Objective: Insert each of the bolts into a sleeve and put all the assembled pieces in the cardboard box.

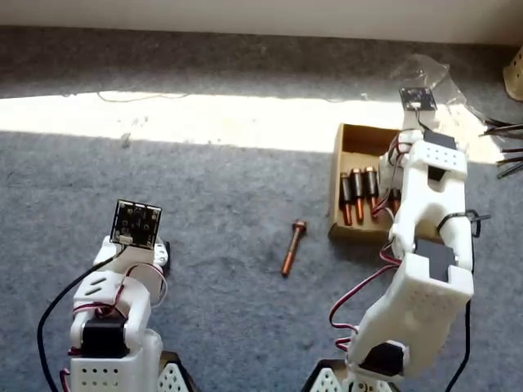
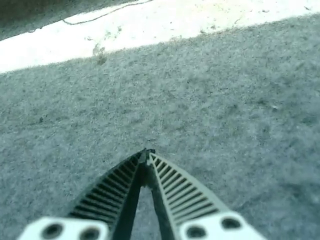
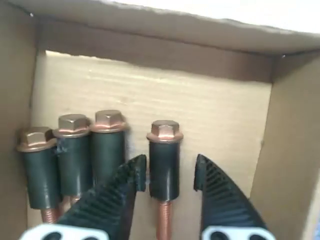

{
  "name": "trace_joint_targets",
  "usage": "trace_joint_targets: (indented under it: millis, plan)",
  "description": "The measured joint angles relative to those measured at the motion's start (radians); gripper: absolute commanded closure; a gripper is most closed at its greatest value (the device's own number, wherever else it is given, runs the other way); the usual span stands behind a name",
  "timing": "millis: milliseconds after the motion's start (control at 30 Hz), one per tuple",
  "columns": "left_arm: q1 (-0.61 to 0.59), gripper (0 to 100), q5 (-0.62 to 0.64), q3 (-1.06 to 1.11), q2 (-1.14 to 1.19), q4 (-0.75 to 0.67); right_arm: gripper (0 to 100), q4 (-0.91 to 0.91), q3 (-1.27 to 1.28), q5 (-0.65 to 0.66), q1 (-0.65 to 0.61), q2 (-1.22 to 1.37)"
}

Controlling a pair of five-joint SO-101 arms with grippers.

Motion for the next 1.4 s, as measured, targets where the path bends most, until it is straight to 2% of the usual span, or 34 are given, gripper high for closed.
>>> trace_joint_targets:
  millis: [133, 267, 667, 867, 967, 1100, 1267, 1400]
  plan:
    - [0.0, 99, 0.0, 0.018, 0.0, 0.0, 84.9, 0.011, -0.015, 0.0, 0.0, -0.02]
    - [0.0, 99, -0.002, 0.026, 0.0, 0.0, 85.0, 0.106, -0.025, 0.0, -0.055, -0.143]
    - [-0.006, 99, -0.002, 0.011, 0.0, 0.026, 85.0, 0.333, -0.025, 0.0, -0.399, -0.566]
    - [-0.123, 99, -0.002, -0.035, 0.0, 0.06, 85.0, 0.422, -0.025, 0.0, -0.571, -0.649]
    - [-0.132, 99, 0.0, -0.071, 0.0, 0.123, 85.0, 0.443, -0.025, -0.002, -0.643, -0.652]
    - [-0.132, 99, 0.0, -0.1, 0.0, 0.184, 85.0, 0.445, -0.025, -0.101, -0.727, -0.655]
    - [-0.143, 99, -0.002, -0.103, 0.0, 0.187, 85.0, 0.445, -0.012, -0.261, -0.83, -0.655]
    - [-0.213, 99, -0.002, -0.103, 0.0, 0.187, 85.0, 0.419, 0.087, -0.39, -0.927, -0.655]
